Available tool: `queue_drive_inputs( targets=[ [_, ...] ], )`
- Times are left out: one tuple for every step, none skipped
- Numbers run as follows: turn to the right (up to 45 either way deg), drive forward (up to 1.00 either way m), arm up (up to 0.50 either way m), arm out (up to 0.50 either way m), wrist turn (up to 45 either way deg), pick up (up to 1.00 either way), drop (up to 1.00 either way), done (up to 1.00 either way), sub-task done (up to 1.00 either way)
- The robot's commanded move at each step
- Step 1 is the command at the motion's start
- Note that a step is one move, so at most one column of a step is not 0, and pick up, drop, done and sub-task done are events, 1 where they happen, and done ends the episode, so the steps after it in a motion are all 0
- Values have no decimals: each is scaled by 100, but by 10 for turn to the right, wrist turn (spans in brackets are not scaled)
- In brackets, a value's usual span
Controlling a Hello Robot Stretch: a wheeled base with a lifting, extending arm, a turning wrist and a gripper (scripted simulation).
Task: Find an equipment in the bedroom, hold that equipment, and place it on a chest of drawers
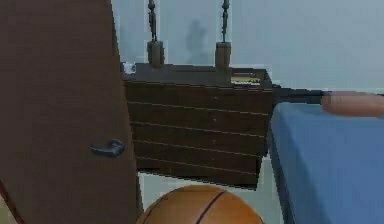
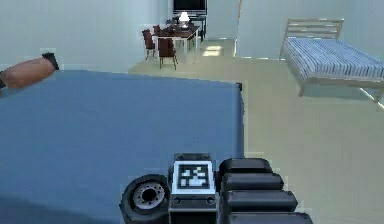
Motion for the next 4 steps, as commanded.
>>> queue_drive_inputs(
  targets=[
    [0, 100, 0, 0, 0, 0, 0, 0, 0],
    [90, 0, 0, 0, 0, 0, 0, 0, 0],
    [0, 10, 0, 0, 0, 0, 0, 0, 0],
    [450, 0, 0, 0, 0, 0, 0, 0, 0]
  ],
)
